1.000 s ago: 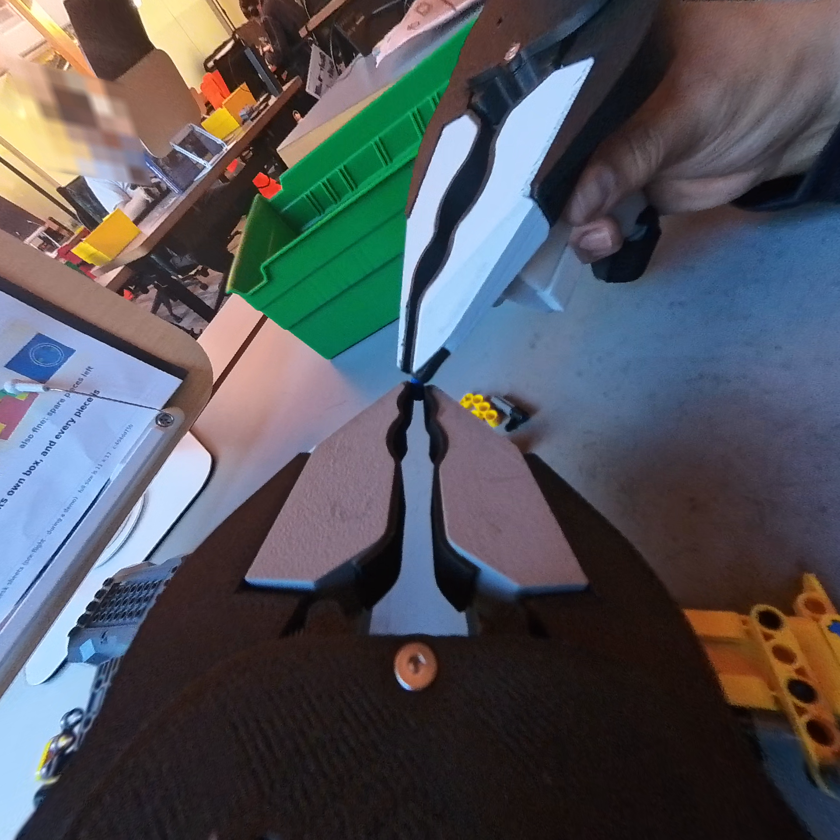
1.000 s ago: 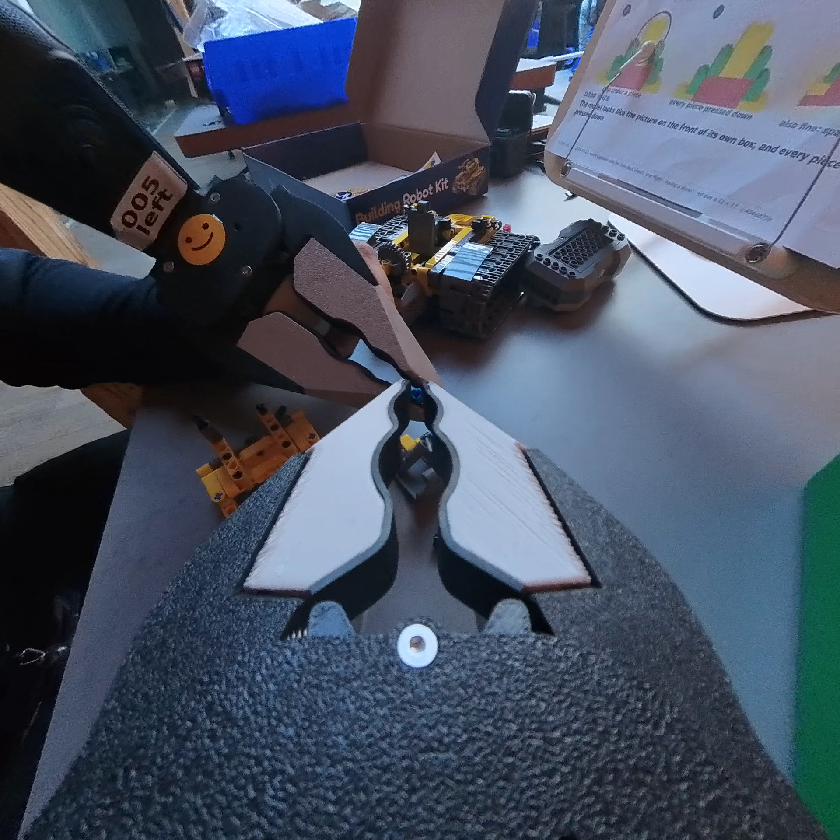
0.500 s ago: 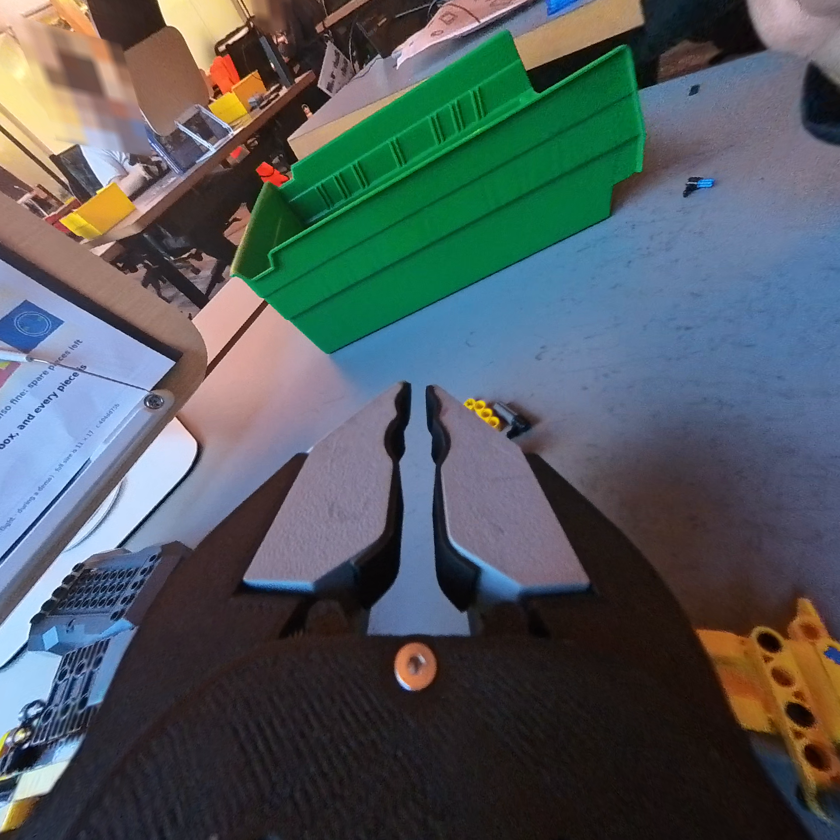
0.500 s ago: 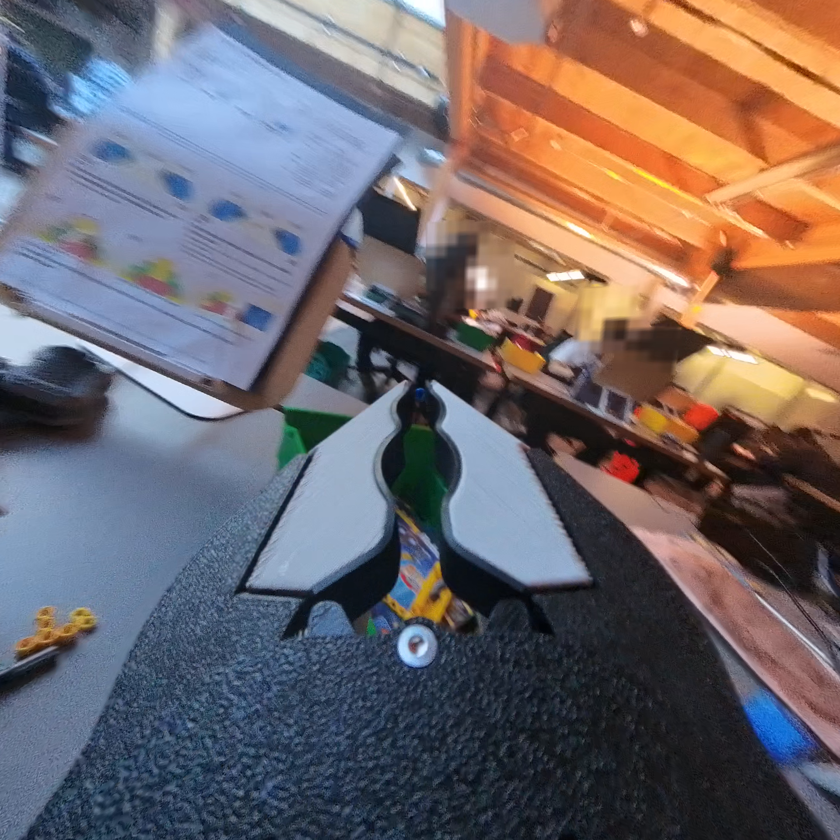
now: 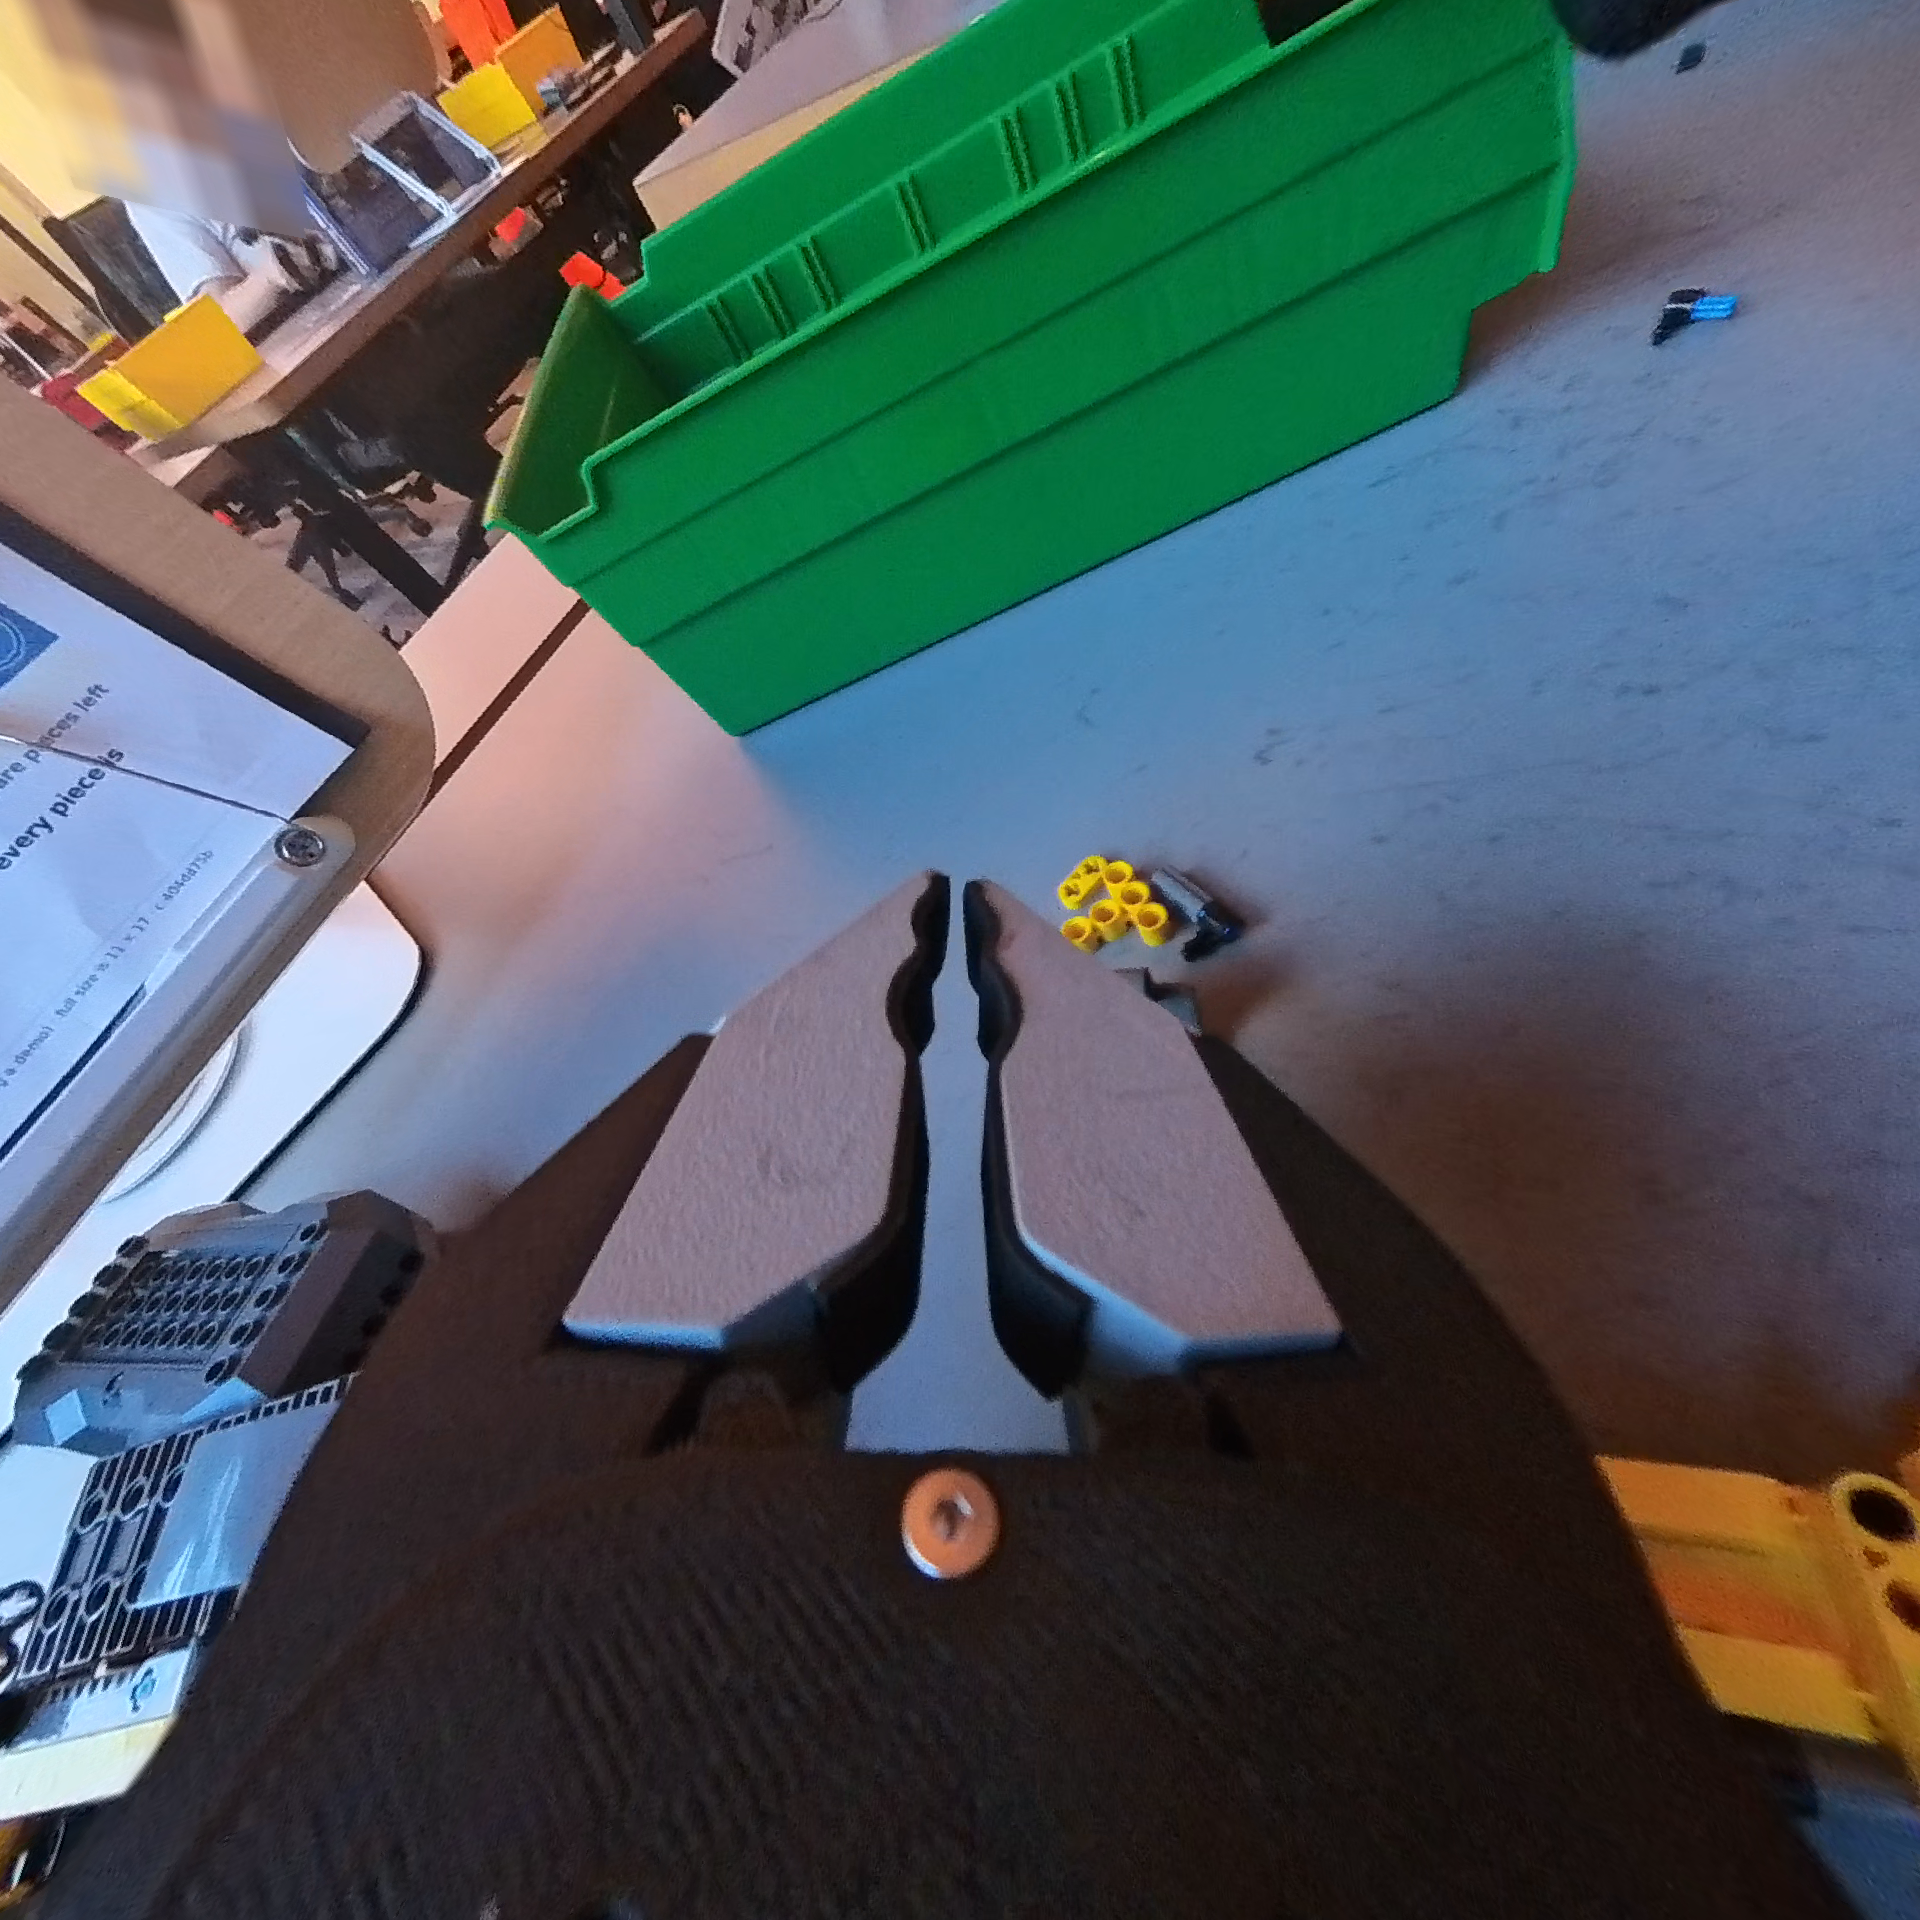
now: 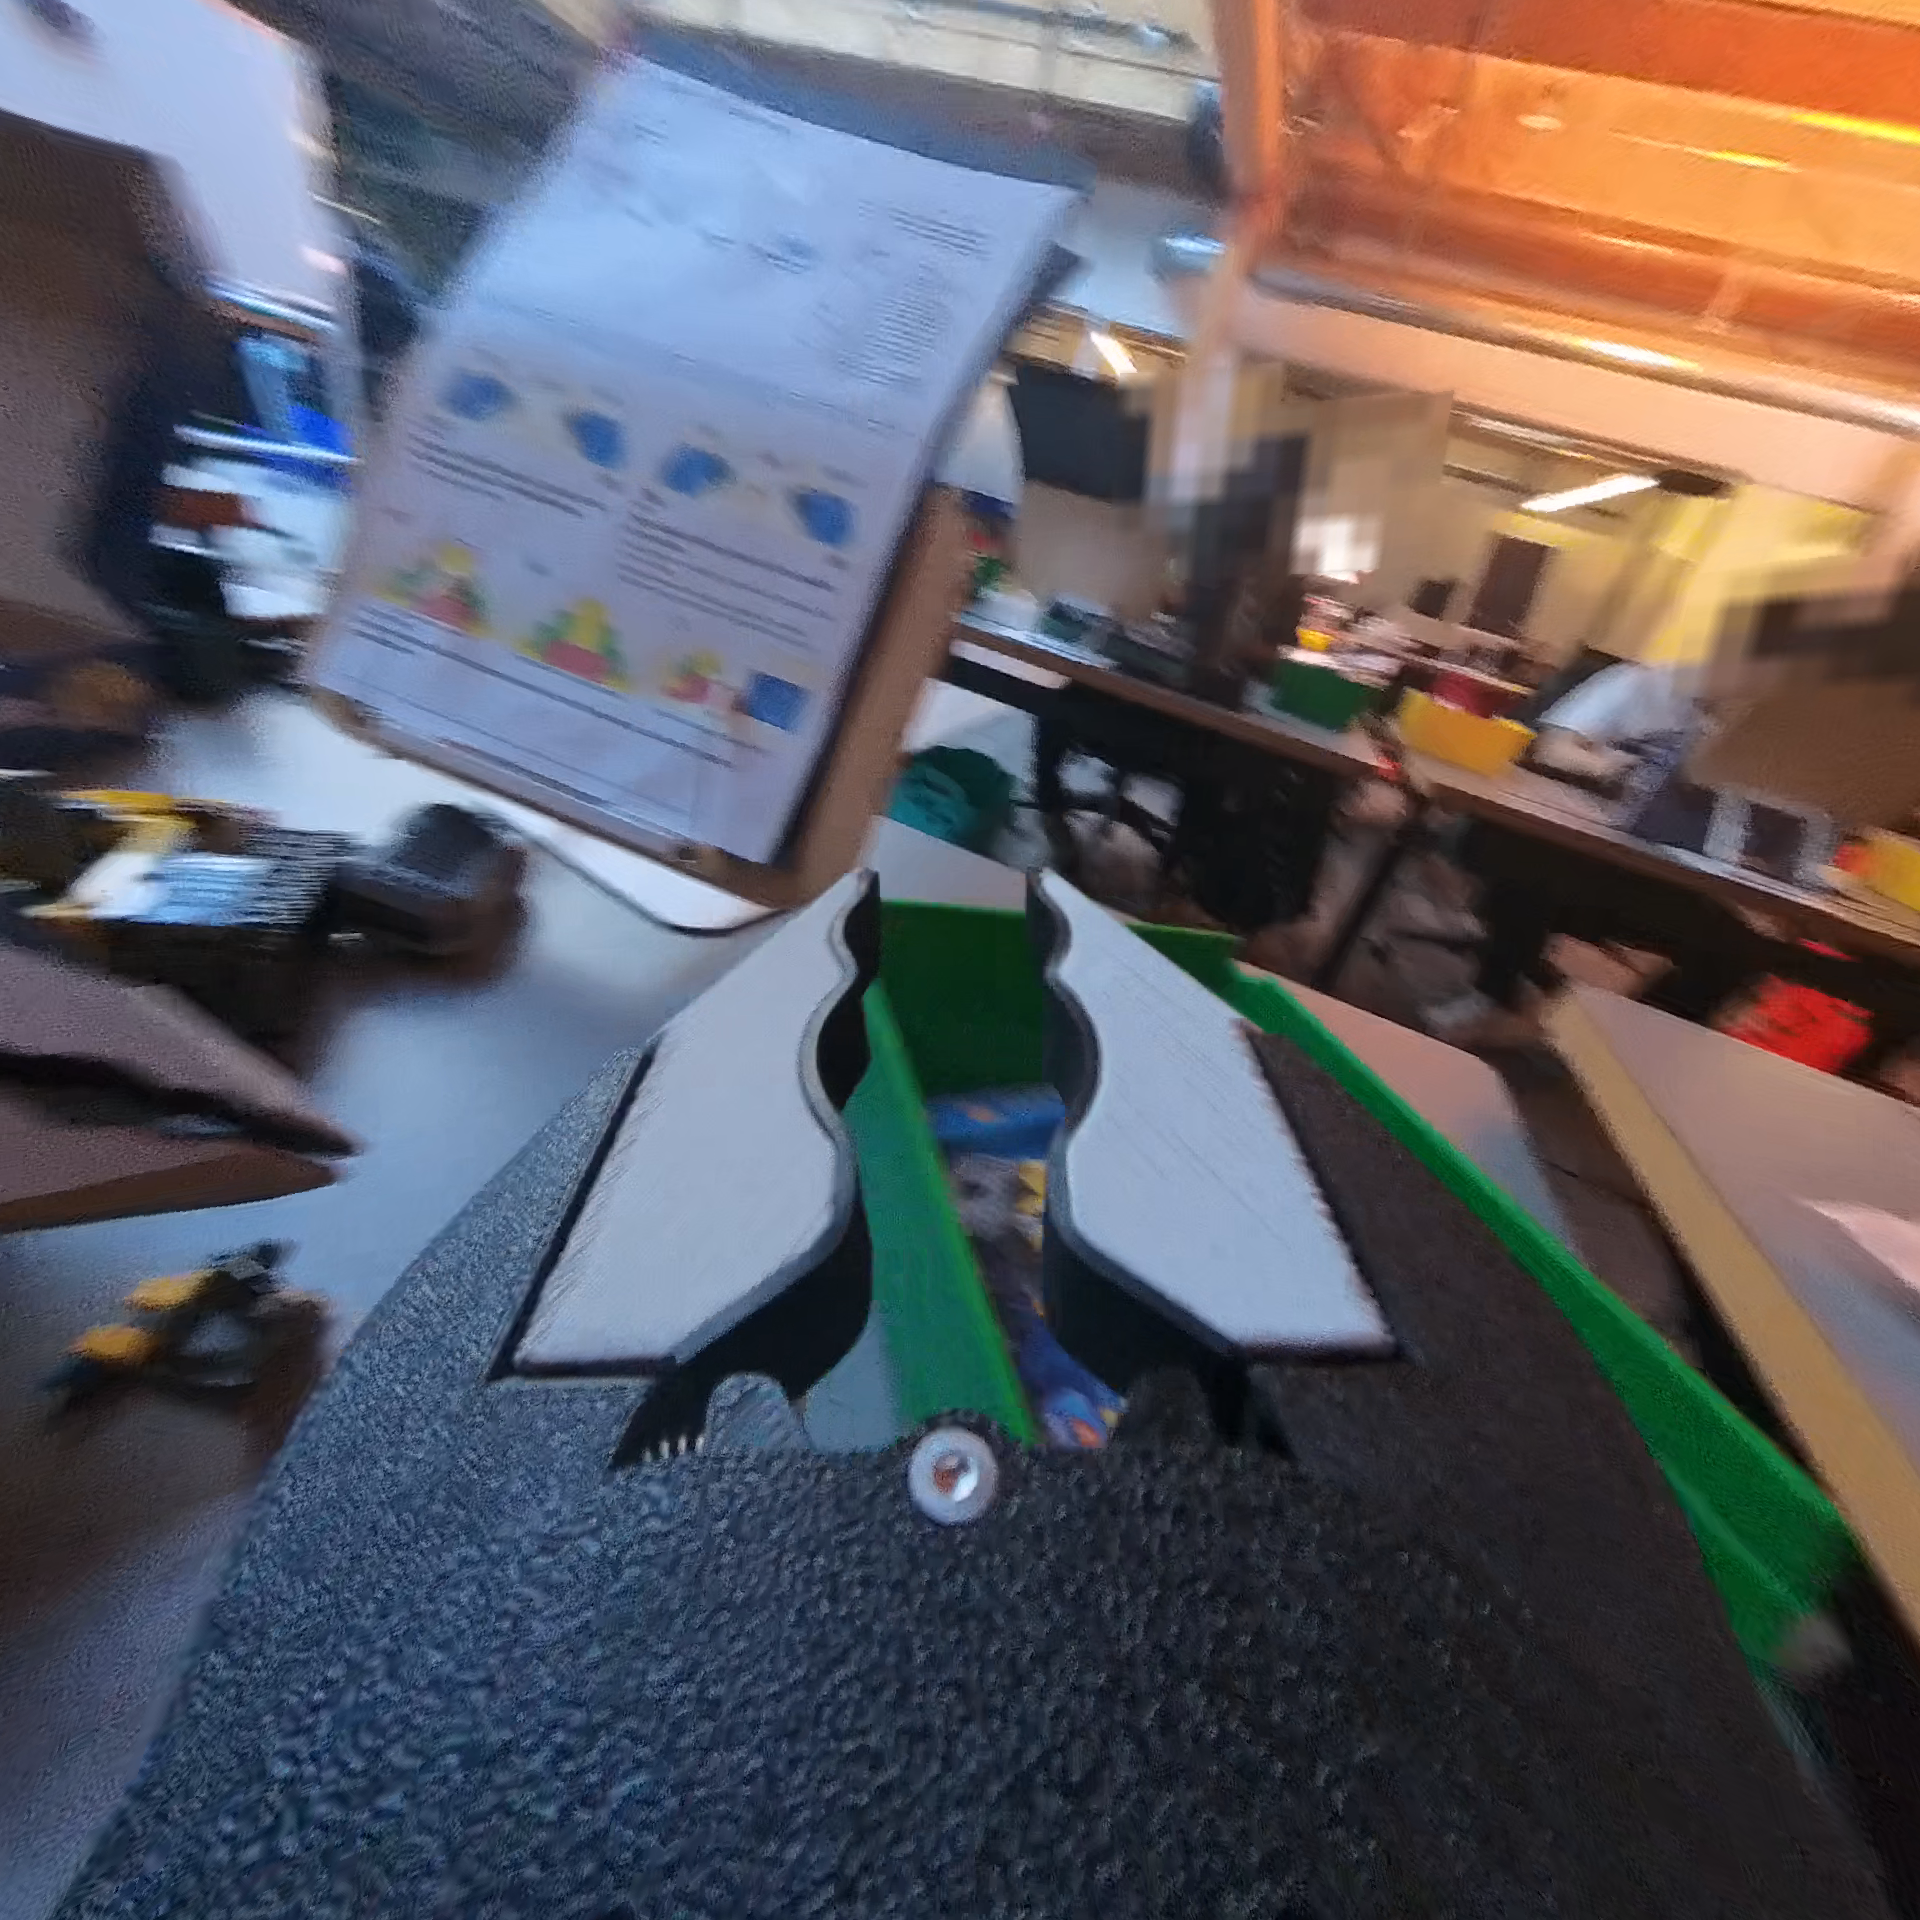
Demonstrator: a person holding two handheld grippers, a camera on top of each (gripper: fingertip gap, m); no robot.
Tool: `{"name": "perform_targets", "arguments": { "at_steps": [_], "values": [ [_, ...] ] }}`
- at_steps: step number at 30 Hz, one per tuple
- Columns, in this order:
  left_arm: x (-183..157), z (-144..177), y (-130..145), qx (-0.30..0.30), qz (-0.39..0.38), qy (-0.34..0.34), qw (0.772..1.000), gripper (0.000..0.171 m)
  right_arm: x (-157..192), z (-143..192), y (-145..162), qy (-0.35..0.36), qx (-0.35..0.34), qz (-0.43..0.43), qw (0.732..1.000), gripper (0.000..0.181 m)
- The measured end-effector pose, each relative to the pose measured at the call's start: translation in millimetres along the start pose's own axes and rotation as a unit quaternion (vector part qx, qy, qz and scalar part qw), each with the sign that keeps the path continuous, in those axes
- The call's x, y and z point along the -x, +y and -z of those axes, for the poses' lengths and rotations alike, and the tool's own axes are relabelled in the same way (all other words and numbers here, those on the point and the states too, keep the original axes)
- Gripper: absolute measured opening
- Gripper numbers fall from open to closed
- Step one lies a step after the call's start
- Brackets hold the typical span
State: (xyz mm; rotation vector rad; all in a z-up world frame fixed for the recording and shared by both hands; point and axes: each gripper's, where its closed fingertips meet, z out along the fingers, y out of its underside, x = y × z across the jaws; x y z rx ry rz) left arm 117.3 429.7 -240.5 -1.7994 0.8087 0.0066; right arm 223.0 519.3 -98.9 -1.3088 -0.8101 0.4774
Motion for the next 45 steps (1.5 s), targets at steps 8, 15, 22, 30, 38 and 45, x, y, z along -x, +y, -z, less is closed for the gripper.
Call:
{"name": "perform_targets", "arguments": {
  "at_steps": [8,15,22,30,38,45],
  "values": [
    [2.6,-0.6,8.6,0.022,0.008,0.000,1.000,0.000,125.6,-17.3,86.9,-0.283,0.192,-0.047,0.939,0.030],
    [4.6,2.0,9.8,0.025,0.011,-0.002,1.000,0.000,154.8,8.6,138.6,-0.377,0.324,-0.039,0.867,0.045],
    [0.6,4.1,7.4,0.022,0.001,0.008,1.000,0.000,166.4,19.2,159.5,-0.403,0.358,0.001,0.842,0.041],
    [-20.7,1.8,10.4,0.036,-0.100,0.029,0.994,0.000,164.3,16.7,145.7,-0.410,0.334,-0.018,0.849,0.021],
    [-33.6,3.5,2.1,0.011,-0.202,0.020,0.979,0.012,167.5,19.2,115.6,-0.454,0.299,-0.154,0.825,0.021],
    [-38.1,3.5,-3.7,-0.008,-0.314,-0.025,0.949,0.003,180.4,27.8,102.6,-0.495,0.290,-0.196,0.795,0.021]
  ]
}}
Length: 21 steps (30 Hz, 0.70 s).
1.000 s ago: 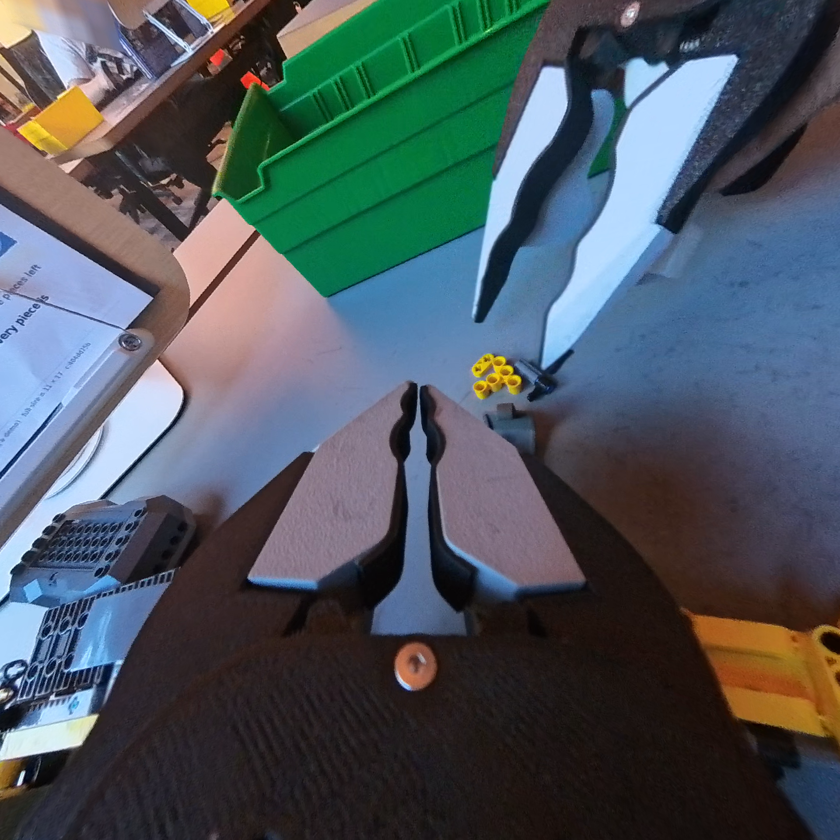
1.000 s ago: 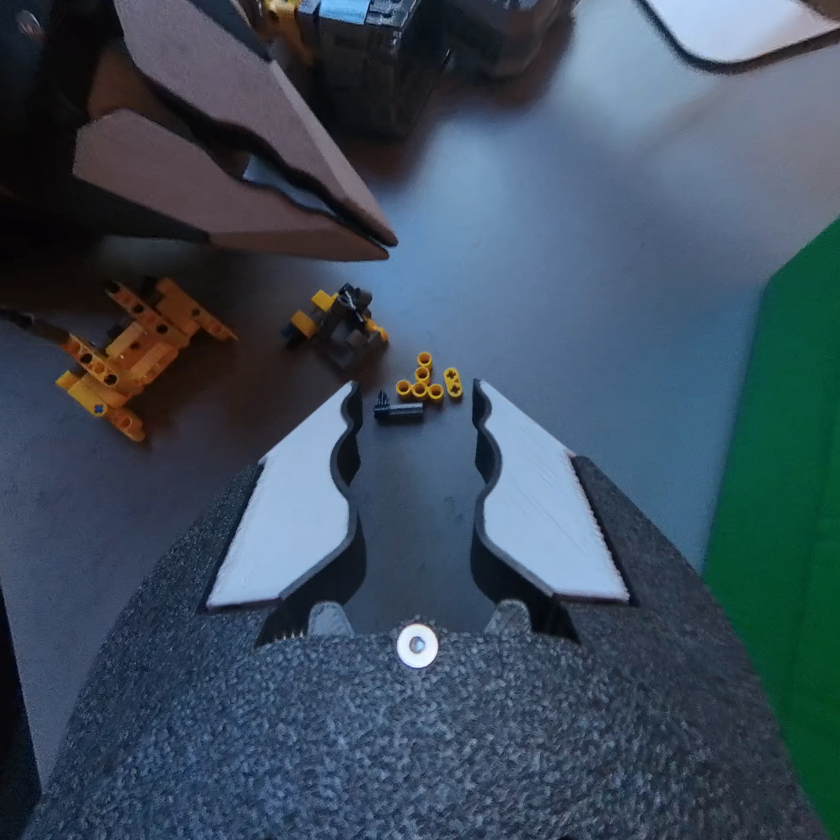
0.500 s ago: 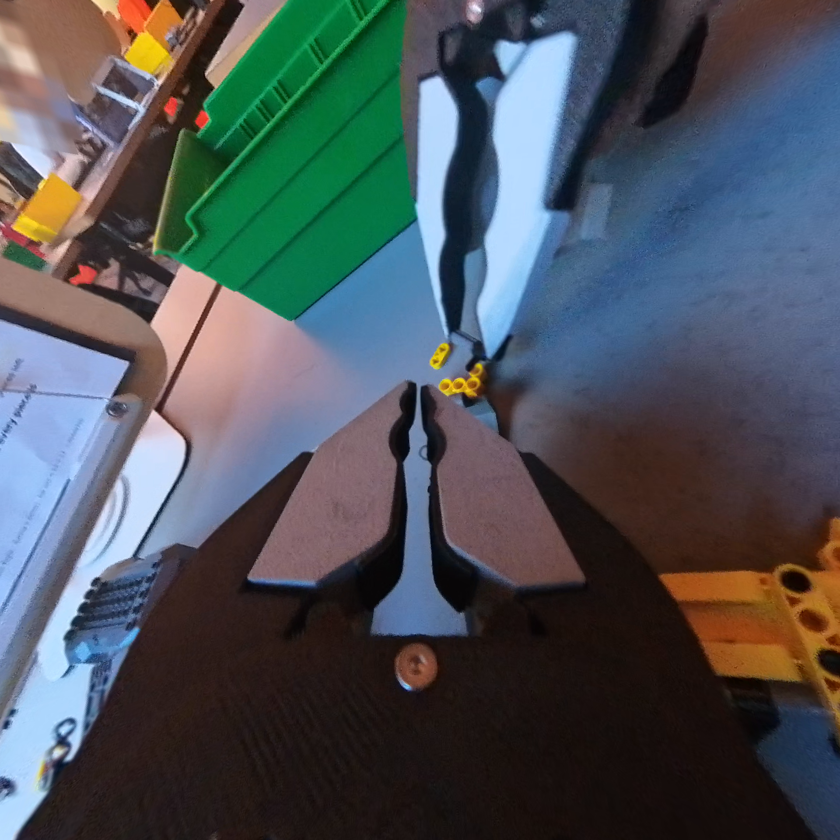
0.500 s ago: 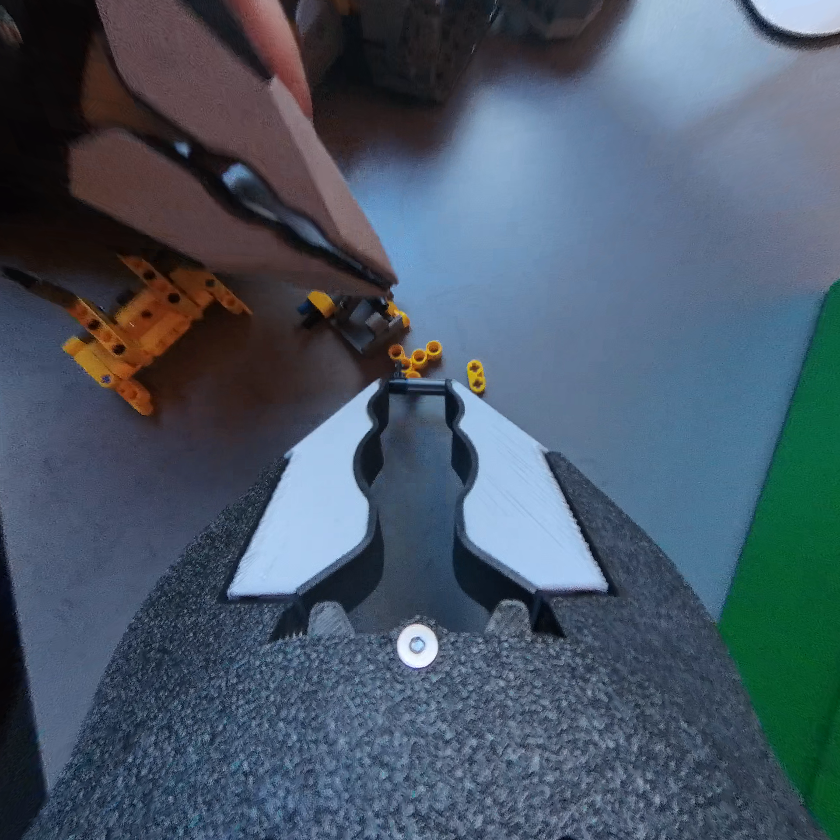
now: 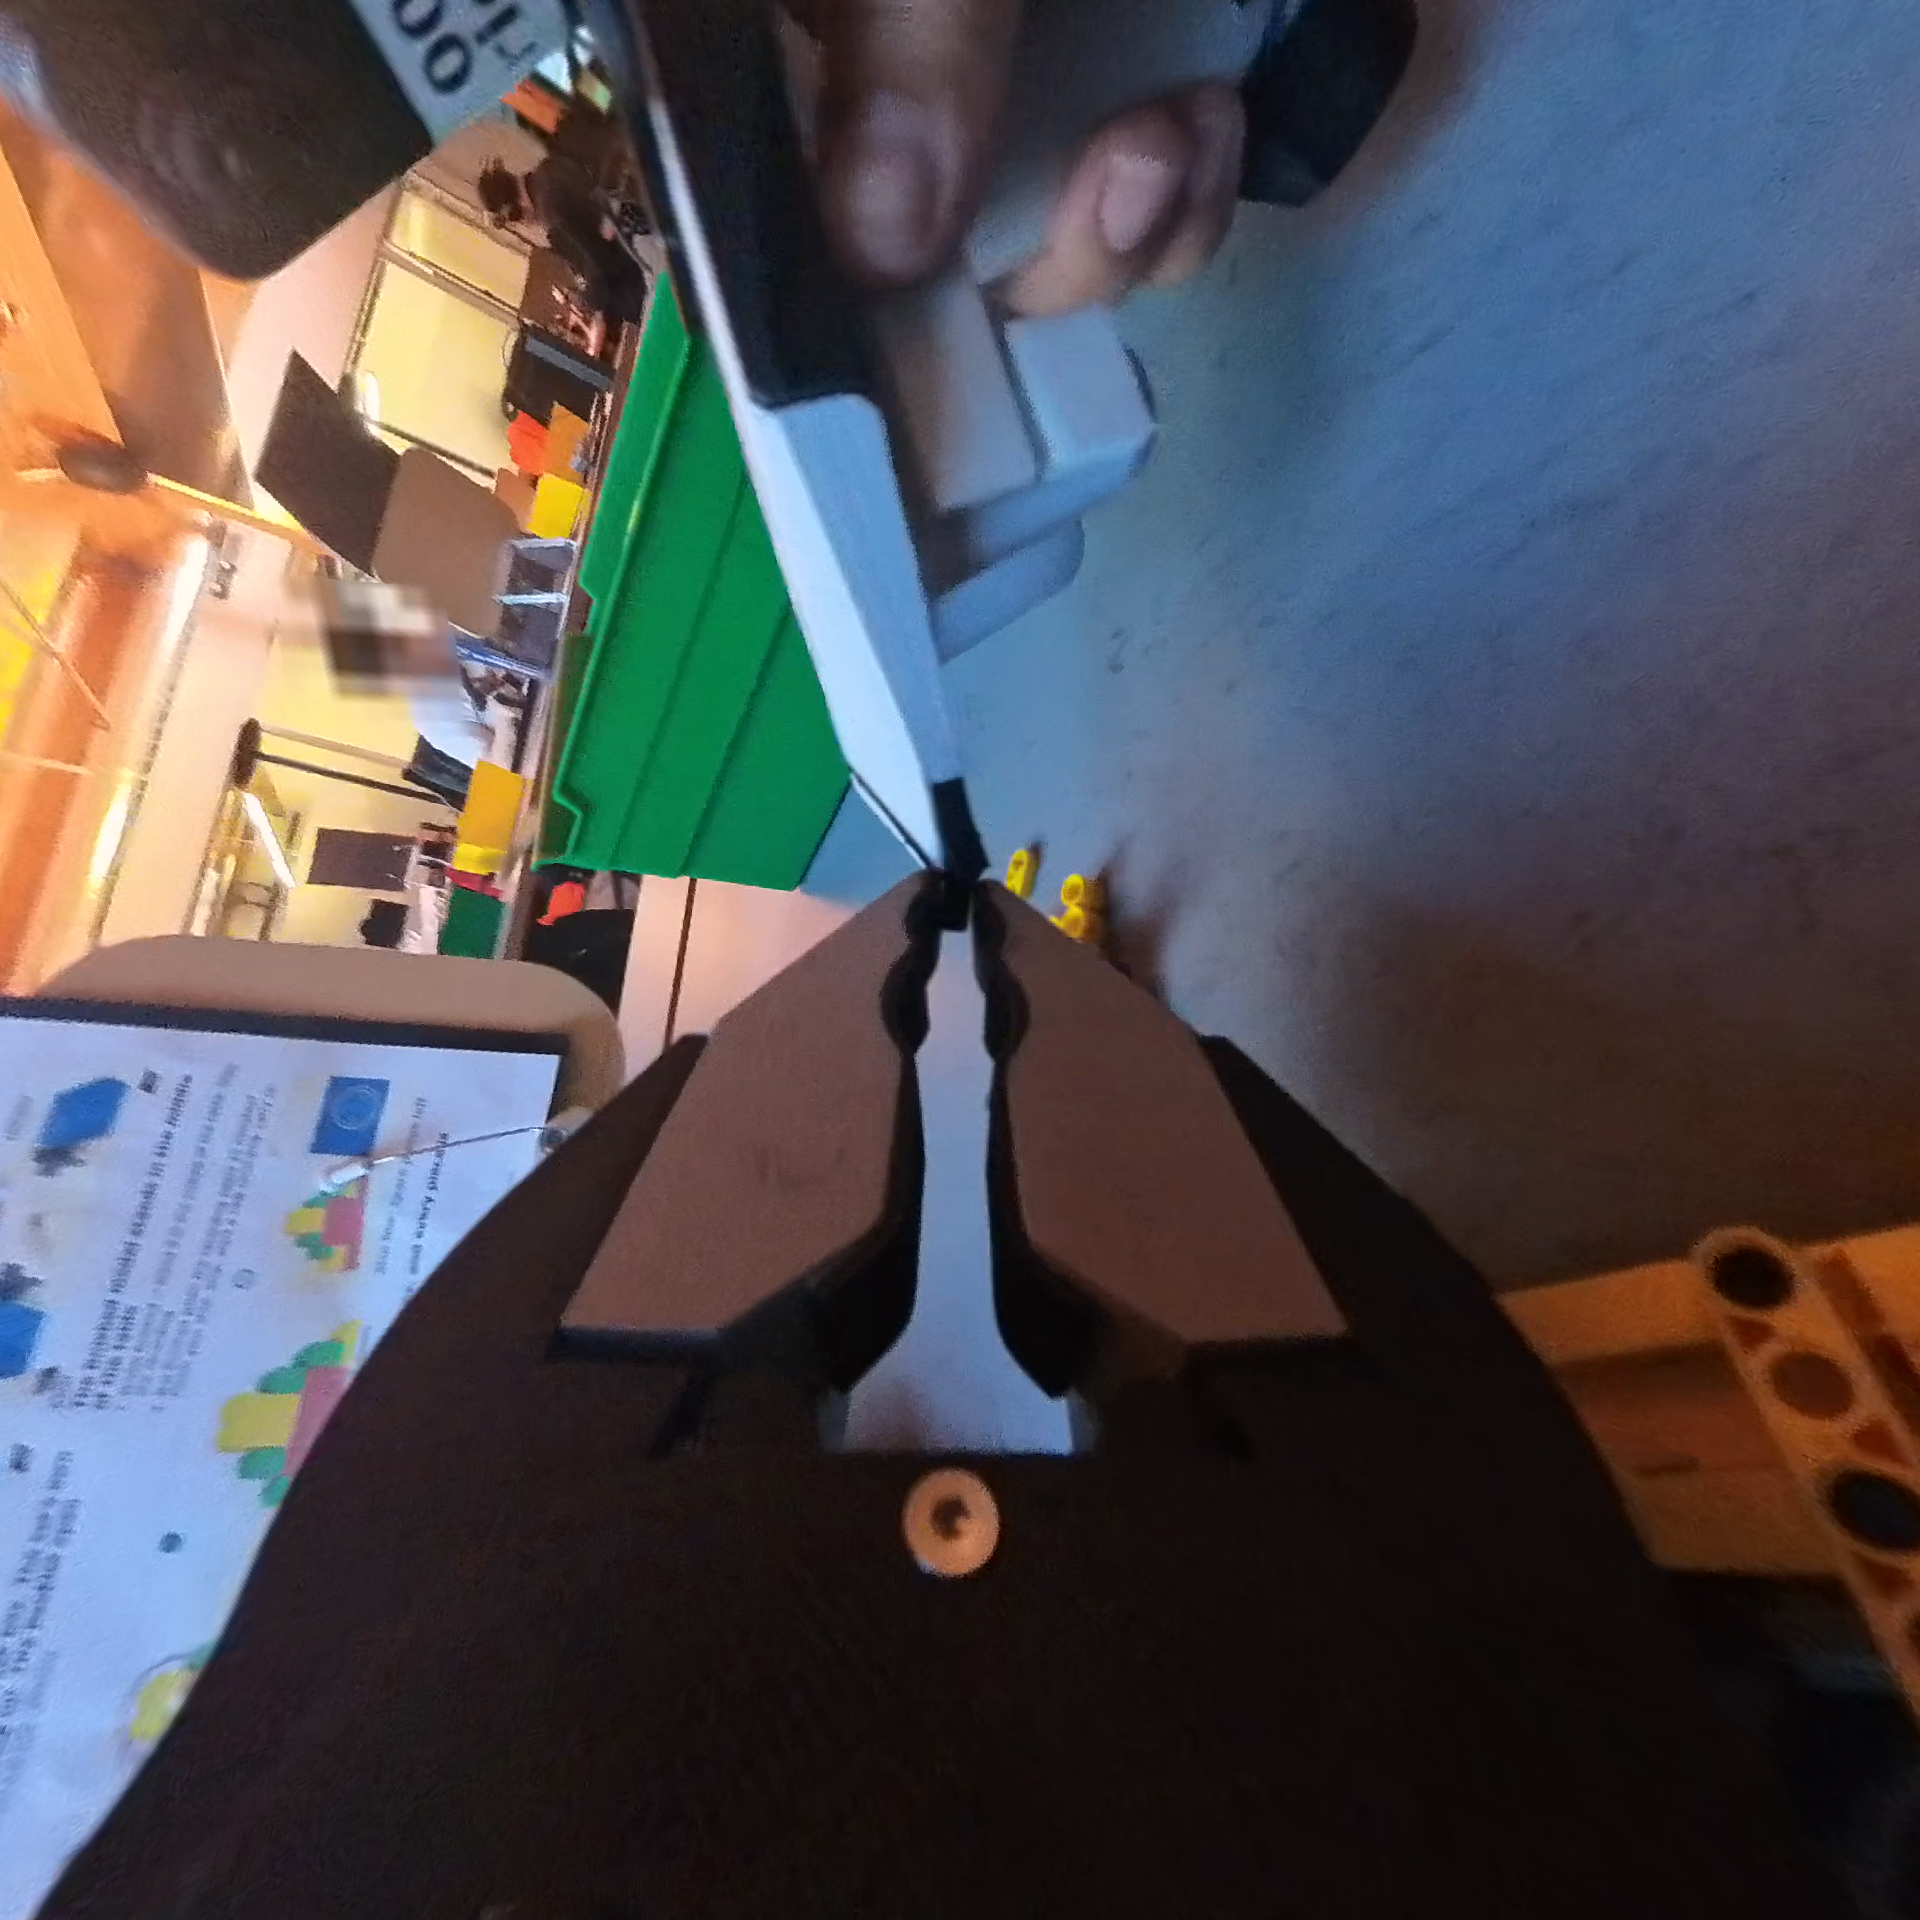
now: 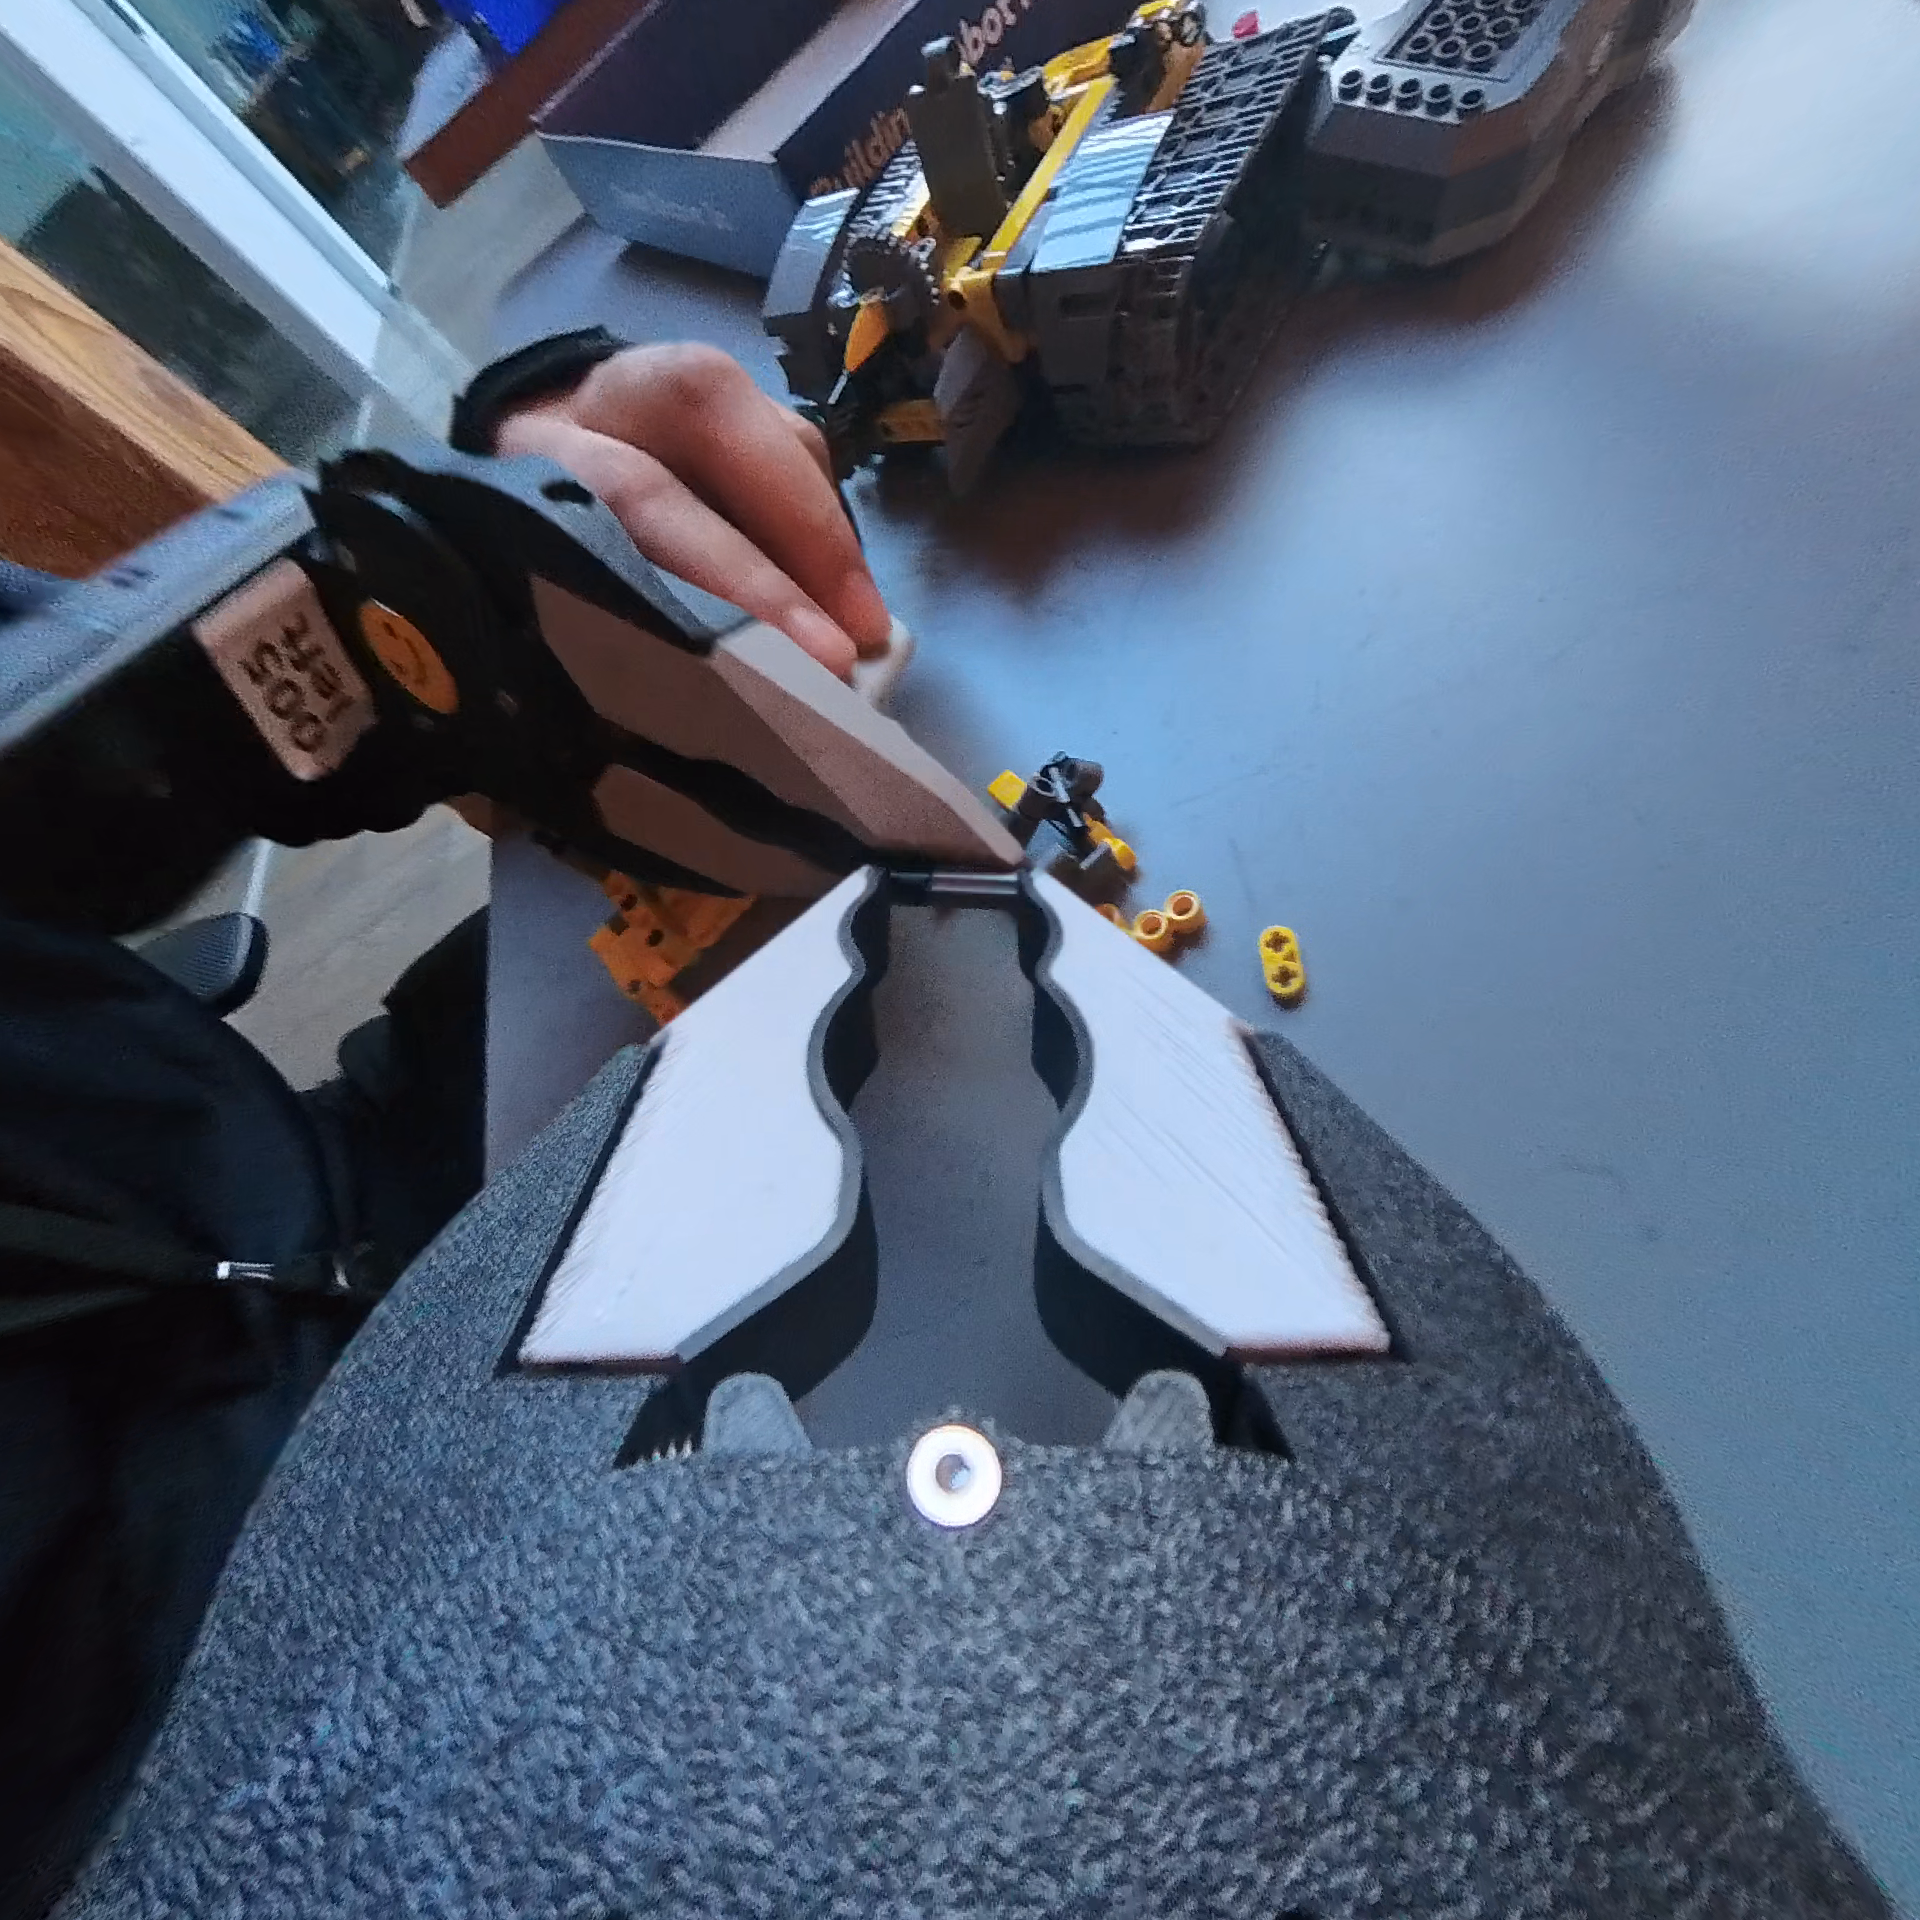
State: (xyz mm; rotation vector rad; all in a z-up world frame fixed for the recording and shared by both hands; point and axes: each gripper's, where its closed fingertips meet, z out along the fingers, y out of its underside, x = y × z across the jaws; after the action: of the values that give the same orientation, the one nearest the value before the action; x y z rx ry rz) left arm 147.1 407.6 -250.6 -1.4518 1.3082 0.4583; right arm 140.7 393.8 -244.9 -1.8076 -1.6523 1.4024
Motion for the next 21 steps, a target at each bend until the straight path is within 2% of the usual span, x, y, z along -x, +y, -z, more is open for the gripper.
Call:
{"name": "perform_targets", "arguments": {
  "at_steps": [3,6,10,12,14,18,19,21],
  "values": [
    [-0.1,0.2,1.6,0.011,0.003,0.012,1.000,0.001,1.2,-0.3,-0.8,-0.014,-0.005,-0.018,1.000,0.021],
    [11.9,2.6,-1.2,-0.009,0.132,0.032,0.991,0.001,2.5,6.2,-12.0,-0.010,-0.035,0.011,0.999,0.024],
    [26.4,11.0,-4.4,-0.068,0.307,0.080,0.946,0.001,5.4,21.1,-35.3,0.054,-0.090,0.128,0.986,0.032],
    [31.0,17.2,-13.6,-0.110,0.364,0.108,0.919,0.001,4.6,26.0,-42.8,0.108,-0.101,0.198,0.969,0.037],
    [30.0,19.9,-18.6,-0.127,0.402,0.140,0.896,0.000,5.6,28.2,-46.2,0.169,-0.096,0.289,0.937,0.036],
    [21.2,17.9,-17.5,-0.120,0.433,0.177,0.876,0.000,8.2,21.1,-39.5,0.257,-0.048,0.435,0.862,0.023],
    [18.9,16.5,-15.2,-0.111,0.442,0.183,0.871,0.001,8.3,17.4,-36.2,0.260,-0.036,0.446,0.855,0.016],
    [15.8,14.2,-10.9,-0.100,0.452,0.190,0.866,0.001,6.3,10.8,-29.2,0.250,-0.019,0.445,0.860,0.005]
  ]
}}
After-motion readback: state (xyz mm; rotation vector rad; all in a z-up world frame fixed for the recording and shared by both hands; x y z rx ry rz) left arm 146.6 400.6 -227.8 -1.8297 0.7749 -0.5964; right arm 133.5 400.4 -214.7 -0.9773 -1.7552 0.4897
